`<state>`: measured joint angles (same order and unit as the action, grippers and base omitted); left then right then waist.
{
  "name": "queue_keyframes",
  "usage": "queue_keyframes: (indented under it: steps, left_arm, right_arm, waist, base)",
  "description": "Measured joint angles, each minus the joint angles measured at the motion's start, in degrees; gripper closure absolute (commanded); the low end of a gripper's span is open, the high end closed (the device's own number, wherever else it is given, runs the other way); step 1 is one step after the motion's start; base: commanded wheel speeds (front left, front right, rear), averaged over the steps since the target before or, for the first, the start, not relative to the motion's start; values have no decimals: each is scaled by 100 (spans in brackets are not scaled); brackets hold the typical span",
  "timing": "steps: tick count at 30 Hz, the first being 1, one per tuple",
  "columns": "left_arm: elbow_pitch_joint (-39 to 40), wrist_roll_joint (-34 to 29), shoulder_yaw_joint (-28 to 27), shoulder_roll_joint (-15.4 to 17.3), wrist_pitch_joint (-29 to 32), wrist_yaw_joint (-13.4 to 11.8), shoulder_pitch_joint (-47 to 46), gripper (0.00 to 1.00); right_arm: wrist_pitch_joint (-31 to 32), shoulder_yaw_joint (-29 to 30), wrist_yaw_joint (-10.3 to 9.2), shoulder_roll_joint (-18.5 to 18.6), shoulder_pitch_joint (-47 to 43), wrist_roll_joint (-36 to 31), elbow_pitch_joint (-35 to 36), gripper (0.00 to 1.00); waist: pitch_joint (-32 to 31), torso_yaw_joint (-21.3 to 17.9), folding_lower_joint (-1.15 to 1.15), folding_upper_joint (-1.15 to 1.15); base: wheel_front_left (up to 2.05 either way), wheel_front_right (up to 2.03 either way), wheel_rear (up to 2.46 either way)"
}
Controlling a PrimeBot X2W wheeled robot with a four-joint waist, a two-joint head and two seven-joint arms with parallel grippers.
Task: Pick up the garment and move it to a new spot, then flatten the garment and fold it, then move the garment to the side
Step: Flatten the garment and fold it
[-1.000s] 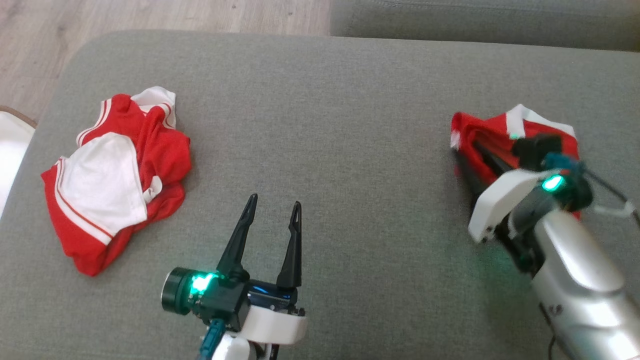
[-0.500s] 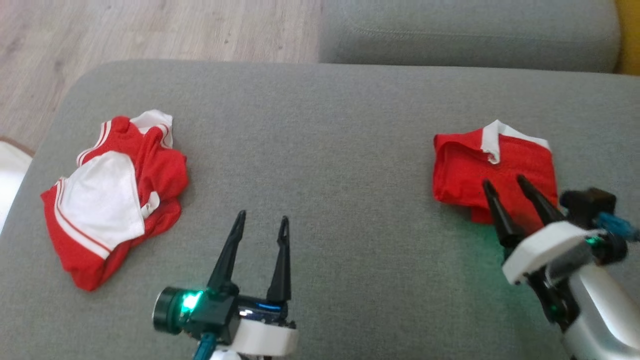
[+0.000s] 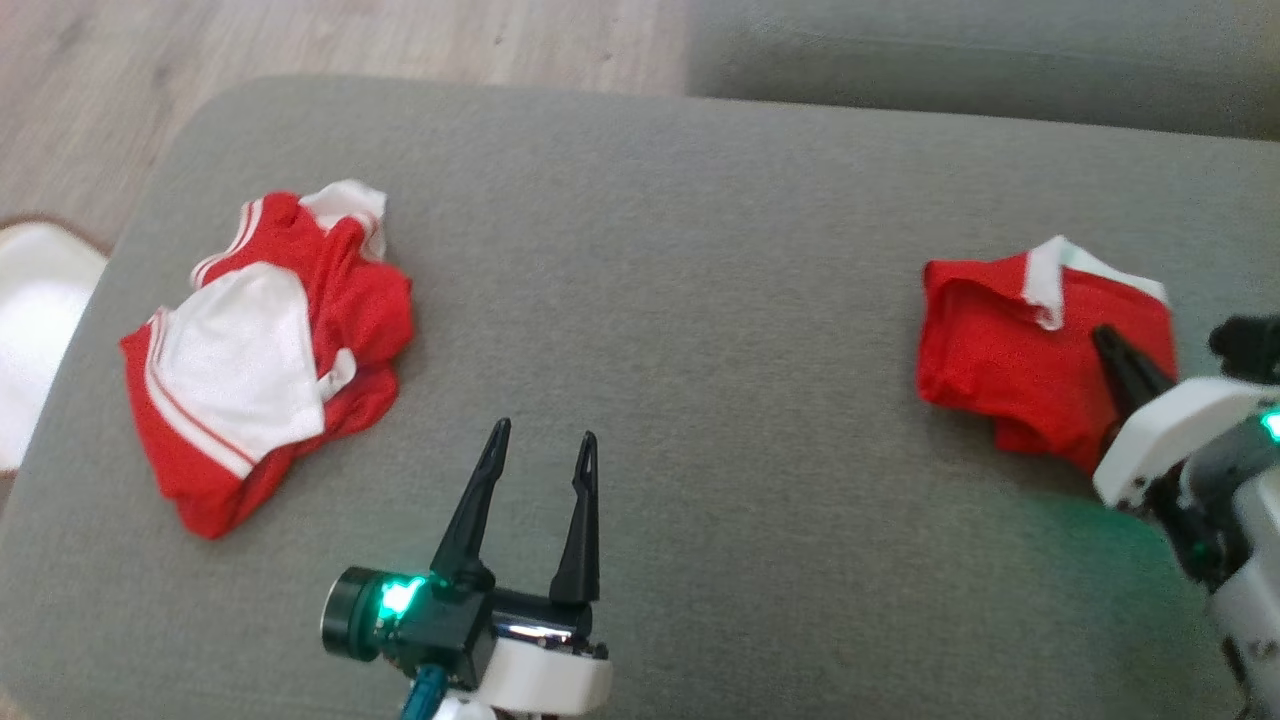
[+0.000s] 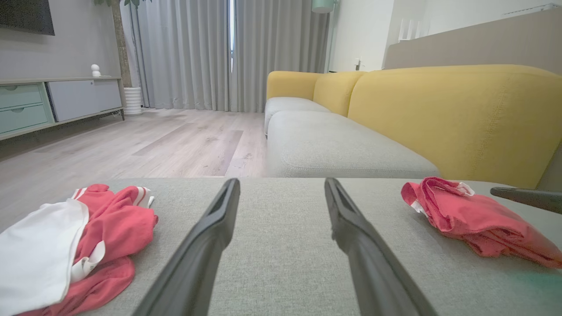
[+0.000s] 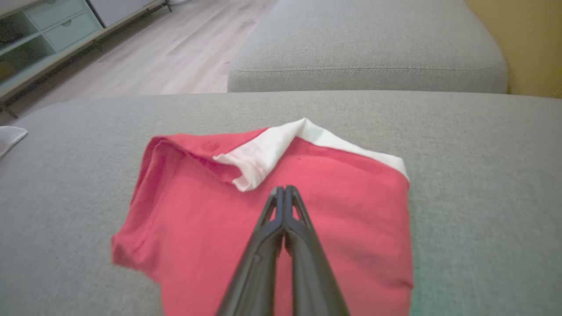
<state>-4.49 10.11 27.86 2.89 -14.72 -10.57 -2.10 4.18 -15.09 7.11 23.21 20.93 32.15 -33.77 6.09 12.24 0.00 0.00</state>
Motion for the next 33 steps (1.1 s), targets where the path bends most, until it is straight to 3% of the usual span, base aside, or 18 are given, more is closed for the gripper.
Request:
queue_keyframes:
  steps: [8,15,20,21,22,26,29,33]
  left_arm:
    - [9,201,205,0,0,-60,-261,0]
    - [15,203,232,0,0,-163,-373,0]
    - [18,199,175,-2,0,-223,-370,0]
    - [15,191,151,-2,1,-238,-358,0]
    - [10,181,120,-2,0,-238,-338,0]
    - [-46,46,-120,-1,0,-214,-138,0]
    - [-101,-12,-264,4,1,-190,123,0]
    - [-179,-85,-403,5,1,-101,330,0]
  right_arm:
    - [372,-389,0,274,617,456,-631,100]
    - [-1024,-764,0,218,1438,304,-669,100]
    - [-1709,-955,0,-37,1338,349,-642,100]
    - [-1767,-955,0,-93,1223,361,-590,62]
    - [-1808,-934,0,-127,1070,361,-524,0]
    - [-1840,-282,0,-318,232,19,133,0]
    - [-1857,417,0,-564,-556,-648,838,0]
    - [-1857,1054,0,-1066,-1754,-1294,1515,0]
  waist:
    - [360,463,0,0]
    - [534,573,2,0]
    - [362,409,1,0]
    - [311,359,0,0]
    - [255,305,0,0]
    - [5,42,0,0]
    - [-216,-183,-1,0]
    - [-495,-441,-2,0]
  base:
    - [0,0,0]
    - [0,0,0]
    - [0,0,0]
    - [0,0,0]
    - [0,0,0]
    - [0,0,0]
    - [0,0,0]
    - [0,0,0]
